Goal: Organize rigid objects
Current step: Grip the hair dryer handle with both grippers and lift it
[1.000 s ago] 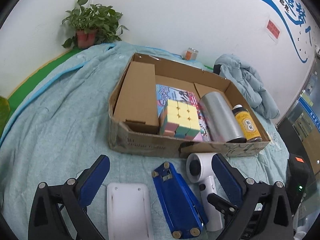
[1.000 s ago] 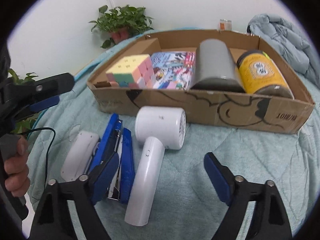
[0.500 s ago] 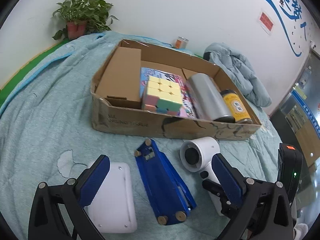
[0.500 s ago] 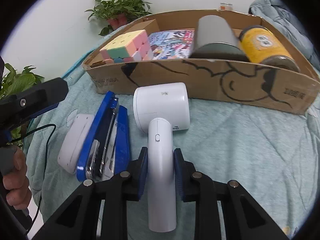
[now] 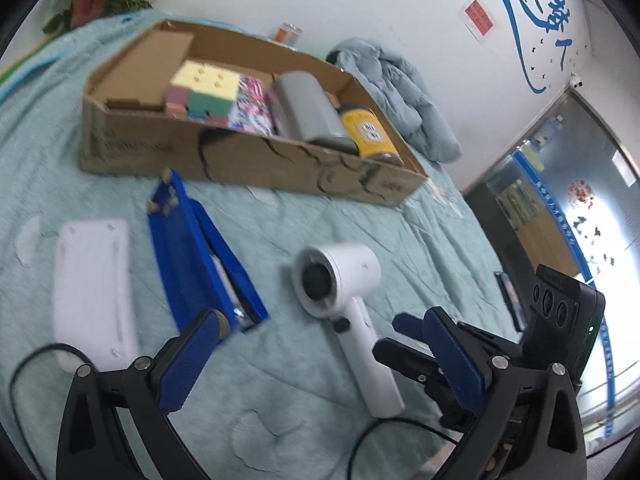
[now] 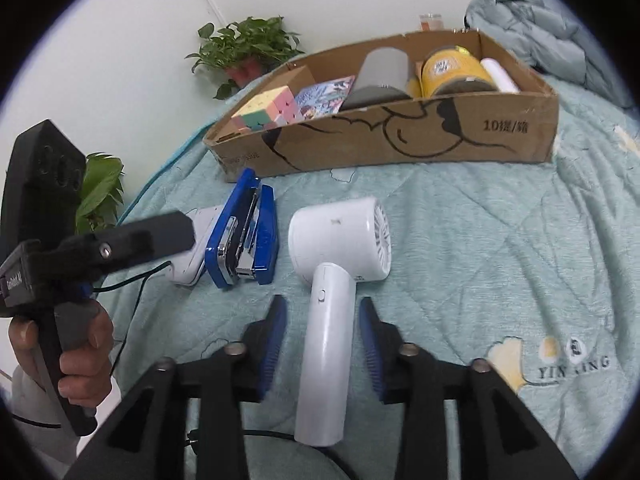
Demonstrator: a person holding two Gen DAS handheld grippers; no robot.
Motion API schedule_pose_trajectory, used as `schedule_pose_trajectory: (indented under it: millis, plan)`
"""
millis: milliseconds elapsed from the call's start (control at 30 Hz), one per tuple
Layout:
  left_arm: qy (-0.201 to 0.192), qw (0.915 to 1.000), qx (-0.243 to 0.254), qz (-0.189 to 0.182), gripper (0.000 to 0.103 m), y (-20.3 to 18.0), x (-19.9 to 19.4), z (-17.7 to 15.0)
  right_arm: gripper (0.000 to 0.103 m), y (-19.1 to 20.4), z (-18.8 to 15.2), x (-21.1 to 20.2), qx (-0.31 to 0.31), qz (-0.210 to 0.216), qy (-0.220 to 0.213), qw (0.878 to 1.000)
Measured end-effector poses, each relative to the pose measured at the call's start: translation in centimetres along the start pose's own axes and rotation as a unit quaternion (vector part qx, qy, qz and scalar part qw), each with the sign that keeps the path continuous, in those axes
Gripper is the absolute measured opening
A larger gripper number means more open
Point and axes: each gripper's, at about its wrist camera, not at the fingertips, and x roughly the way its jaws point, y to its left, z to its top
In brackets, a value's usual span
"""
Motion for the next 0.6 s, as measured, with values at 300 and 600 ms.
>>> schedule_pose_trajectory:
  millis: [300,600]
  plan:
    - [0.033,0.9983,-0.027,-0.04,0.095,-1.0,1.6,-1.4,0.049,1.0,-1.7,-0.3,-0.015,-0.009,0.021,1.0]
    - [0.088,0.9926,-0.032,-0.077,0.073,-2.3,5.2,-1.9,0.048,1.0,-1.9,-0.2,-0.01,-0.01,0.016,1.0]
